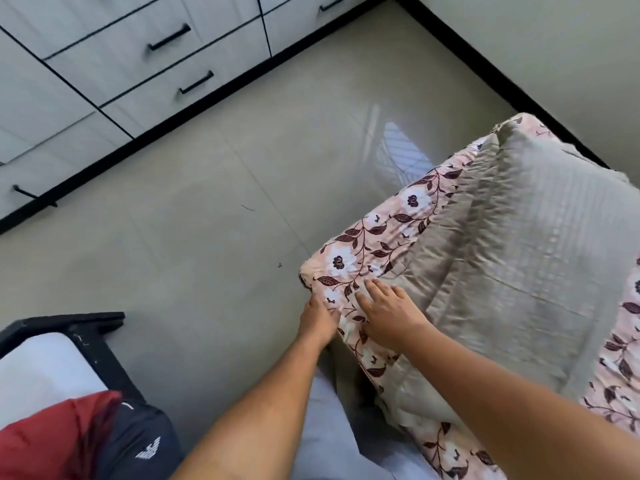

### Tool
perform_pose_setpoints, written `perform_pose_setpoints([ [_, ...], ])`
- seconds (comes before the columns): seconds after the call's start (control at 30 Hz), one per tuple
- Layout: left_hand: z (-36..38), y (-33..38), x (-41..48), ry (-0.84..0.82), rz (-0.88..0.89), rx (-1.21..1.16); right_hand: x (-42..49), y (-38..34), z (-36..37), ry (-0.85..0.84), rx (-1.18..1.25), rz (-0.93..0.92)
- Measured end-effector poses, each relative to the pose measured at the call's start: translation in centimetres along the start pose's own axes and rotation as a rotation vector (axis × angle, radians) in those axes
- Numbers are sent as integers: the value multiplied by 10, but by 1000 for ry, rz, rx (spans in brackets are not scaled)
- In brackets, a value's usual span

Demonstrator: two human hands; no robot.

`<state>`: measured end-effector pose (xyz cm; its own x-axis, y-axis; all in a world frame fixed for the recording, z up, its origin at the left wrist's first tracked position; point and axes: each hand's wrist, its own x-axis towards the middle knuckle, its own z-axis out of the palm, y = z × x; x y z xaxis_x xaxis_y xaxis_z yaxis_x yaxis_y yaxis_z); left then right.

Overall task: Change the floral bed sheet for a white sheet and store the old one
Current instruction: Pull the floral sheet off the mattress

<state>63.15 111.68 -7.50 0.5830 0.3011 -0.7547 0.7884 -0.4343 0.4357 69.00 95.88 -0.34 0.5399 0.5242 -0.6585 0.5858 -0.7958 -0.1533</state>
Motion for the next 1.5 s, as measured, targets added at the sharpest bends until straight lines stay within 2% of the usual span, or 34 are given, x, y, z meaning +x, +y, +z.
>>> perform_pose_setpoints([
  [0.17, 18, -15, 79, -23, -82, -36, 61, 9, 22, -120, -12, 48],
  [0.37, 33, -22, 169, 157, -347, -305, 128, 23, 59, -230, -17, 75],
  [0.43, 36, -25, 183, 185, -400, -332, 135, 28, 70, -340, -54, 78],
  [0.53, 33, -30, 190, 207, -407, -222, 140, 34, 76, -479, -151, 32],
  [0.7, 17, -24, 169, 227, -330, -28, 138, 34, 66, -527, -136, 79],
  [0.87, 23, 8, 105, 181, 27, -83, 126, 34, 52, -311, 218, 226],
  [0.93, 20, 35, 73, 129, 50, -172, 116, 37, 44, -150, 268, 231],
  [1.0, 25, 57, 45, 56, 53, -362, 102, 46, 36, 7, 298, 231],
  [1.1, 34, 80, 7, -33, 133, -619, 66, 67, 25, 160, 316, 153],
  [1.2, 39, 95, -13, -134, 178, -660, 36, 89, 26, 194, 296, 35],
  [1.3, 42, 116, -42, -188, 257, -663, -3, 107, 23, 272, 193, 41],
  [1.43, 46, 125, -52, -90, 218, -590, -21, 106, 10, 248, 186, 120],
  [1.5, 40, 121, -46, -1, 155, -409, -16, 97, 8, 144, 202, 137],
])
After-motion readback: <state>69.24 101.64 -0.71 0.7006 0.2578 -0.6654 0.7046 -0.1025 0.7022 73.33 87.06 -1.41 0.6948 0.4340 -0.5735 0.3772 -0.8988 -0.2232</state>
